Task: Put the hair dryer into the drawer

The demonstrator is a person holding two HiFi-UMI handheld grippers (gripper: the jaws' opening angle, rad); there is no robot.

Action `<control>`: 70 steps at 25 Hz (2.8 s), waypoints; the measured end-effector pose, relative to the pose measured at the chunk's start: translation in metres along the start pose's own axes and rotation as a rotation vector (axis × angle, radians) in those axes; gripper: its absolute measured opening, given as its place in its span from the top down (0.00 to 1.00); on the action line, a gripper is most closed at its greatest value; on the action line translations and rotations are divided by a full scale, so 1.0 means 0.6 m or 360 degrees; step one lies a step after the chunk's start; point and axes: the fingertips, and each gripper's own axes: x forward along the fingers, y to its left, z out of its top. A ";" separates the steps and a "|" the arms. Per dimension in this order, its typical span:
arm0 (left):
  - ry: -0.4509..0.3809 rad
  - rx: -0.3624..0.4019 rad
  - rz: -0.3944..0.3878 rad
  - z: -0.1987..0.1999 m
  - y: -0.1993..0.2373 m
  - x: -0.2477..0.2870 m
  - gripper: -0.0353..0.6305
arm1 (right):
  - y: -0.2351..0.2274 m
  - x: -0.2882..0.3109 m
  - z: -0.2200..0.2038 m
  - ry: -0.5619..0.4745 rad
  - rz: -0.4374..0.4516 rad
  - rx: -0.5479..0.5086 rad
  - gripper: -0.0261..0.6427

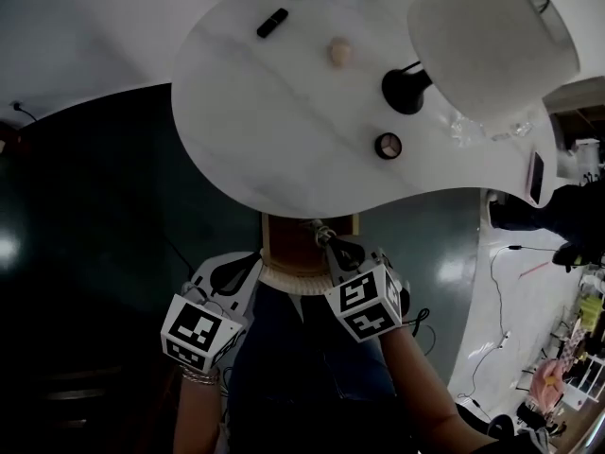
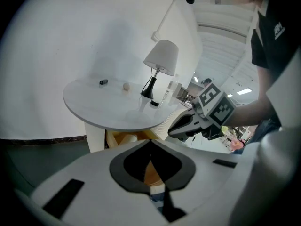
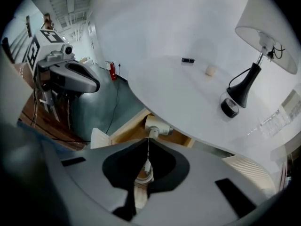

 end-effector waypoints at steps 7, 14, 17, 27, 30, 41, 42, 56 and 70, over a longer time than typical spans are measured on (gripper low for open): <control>-0.0084 -0.0022 -0.0049 0.031 -0.021 -0.016 0.92 | 0.003 -0.047 0.020 -0.0110 0.0016 0.0016 0.93; -0.0122 0.0017 -0.0124 0.056 -0.038 -0.034 0.92 | 0.001 -0.084 0.041 -0.0176 0.0003 0.0050 0.93; -0.0119 0.0049 -0.0122 0.062 -0.045 -0.038 0.92 | -0.004 -0.094 0.044 -0.0206 0.0003 0.0062 0.93; -0.0131 0.0052 -0.0034 0.088 -0.045 -0.047 0.92 | -0.008 -0.131 0.071 -0.0300 0.0098 0.0059 0.93; -0.0142 0.0053 -0.0014 0.110 -0.054 -0.037 0.92 | -0.027 -0.150 0.076 -0.0327 0.0119 0.0055 0.93; -0.0212 0.0092 0.0008 0.188 -0.064 -0.008 0.92 | -0.081 -0.184 0.109 -0.0447 0.0200 0.0054 0.93; -0.0214 0.0102 0.0015 0.194 -0.061 -0.005 0.92 | -0.085 -0.183 0.113 -0.0452 0.0206 0.0040 0.93; -0.0322 0.0141 0.0109 0.311 -0.038 -0.027 0.92 | -0.115 -0.236 0.227 -0.0626 0.0341 -0.0027 0.93; -0.0426 0.0280 0.0078 0.376 -0.061 -0.042 0.92 | -0.123 -0.304 0.269 -0.0876 0.0428 0.0013 0.93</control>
